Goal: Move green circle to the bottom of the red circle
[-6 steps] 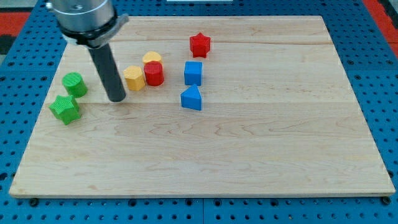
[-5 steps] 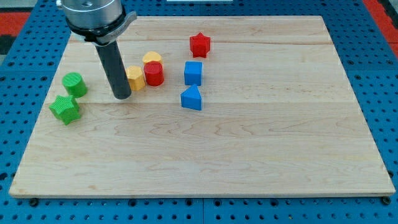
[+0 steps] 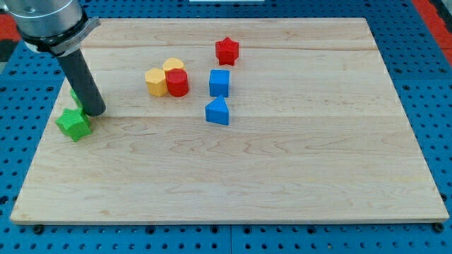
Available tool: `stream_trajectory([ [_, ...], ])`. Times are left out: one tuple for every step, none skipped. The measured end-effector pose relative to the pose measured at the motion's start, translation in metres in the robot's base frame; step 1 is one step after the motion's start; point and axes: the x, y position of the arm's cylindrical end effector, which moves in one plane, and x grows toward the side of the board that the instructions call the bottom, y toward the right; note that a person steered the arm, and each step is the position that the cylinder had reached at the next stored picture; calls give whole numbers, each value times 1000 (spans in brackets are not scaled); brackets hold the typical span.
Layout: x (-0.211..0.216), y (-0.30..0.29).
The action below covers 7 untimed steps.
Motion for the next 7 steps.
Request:
stream_trajectory([
  [0,-26],
  [0,-50],
  [-2,-78],
  [-22,-49],
  [-29,-53],
  [-42,-67],
  [-56,-63],
])
